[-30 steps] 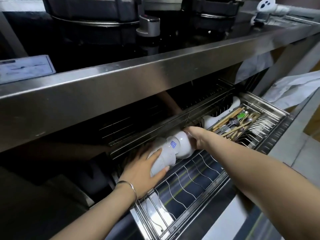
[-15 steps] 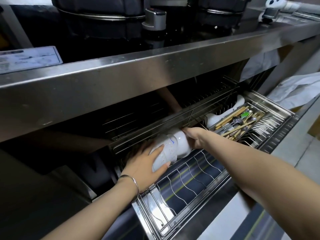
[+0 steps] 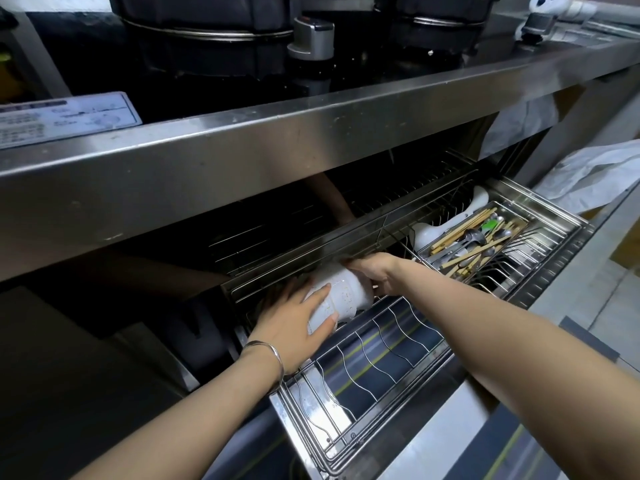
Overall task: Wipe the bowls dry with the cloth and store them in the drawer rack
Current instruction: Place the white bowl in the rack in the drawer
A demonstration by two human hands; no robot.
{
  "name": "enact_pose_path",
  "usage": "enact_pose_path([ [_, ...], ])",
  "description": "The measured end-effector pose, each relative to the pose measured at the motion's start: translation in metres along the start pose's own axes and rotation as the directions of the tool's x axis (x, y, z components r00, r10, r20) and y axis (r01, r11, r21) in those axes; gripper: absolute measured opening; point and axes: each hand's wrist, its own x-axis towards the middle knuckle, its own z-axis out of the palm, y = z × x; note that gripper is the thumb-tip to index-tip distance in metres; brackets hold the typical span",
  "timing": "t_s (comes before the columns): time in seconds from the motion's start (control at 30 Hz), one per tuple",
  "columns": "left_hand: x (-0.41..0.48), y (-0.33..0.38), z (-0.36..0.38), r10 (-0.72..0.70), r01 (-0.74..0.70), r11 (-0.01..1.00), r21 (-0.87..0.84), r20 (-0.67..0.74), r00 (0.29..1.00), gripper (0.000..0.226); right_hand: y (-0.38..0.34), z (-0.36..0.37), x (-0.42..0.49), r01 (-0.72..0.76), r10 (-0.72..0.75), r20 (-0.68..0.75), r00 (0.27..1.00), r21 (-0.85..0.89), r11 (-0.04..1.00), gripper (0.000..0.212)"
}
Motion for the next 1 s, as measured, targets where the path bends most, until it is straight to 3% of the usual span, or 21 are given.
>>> enact_pose_path([
  [0.07,0.0,-0.001,0.001,-0.005,0.005,1.0,-0.002,0.005,1.0,0.056,0.002,-0.004,0.003,0.023,-0.024,-0.012,1.0,-0.068,0.997,0.068],
  [0.27,0.0,0.001,-0.001,0.018,-0.018,0.999,0.052,-0.011,1.0,0.056,-0.003,-0.02,-0.021,0.128,-0.138,-0.036,0.99,-0.215,0.968,0.06],
  [0.43,-0.011,0.013,-0.009,0.09,-0.089,0.996,0.013,-0.029,0.996,0.052,-0.005,-0.039,-0.08,0.287,-0.302,-0.104,0.948,-0.142,0.947,0.05],
  [0.6,-0.032,0.046,-0.057,0.249,-0.256,0.966,-0.042,-0.126,0.96,0.04,0.0,-0.044,-0.164,0.516,-0.509,-0.3,0.807,-0.062,0.855,0.035],
  [0.7,-0.06,0.059,-0.106,0.34,-0.359,0.932,-0.04,-0.241,0.909,0.035,-0.005,-0.032,-0.213,0.644,-0.63,-0.372,0.681,-0.104,0.758,0.035],
  [0.87,-0.128,0.056,-0.193,0.435,-0.458,0.888,0.02,-0.356,0.827,0.037,-0.046,0.005,-0.288,0.753,-0.763,-0.36,0.537,-0.202,0.626,0.045],
  [1.0,-0.187,0.022,-0.255,0.448,-0.44,0.89,0.119,-0.404,0.797,0.044,-0.09,0.055,-0.333,0.816,-0.863,-0.234,0.448,-0.287,0.501,0.053],
])
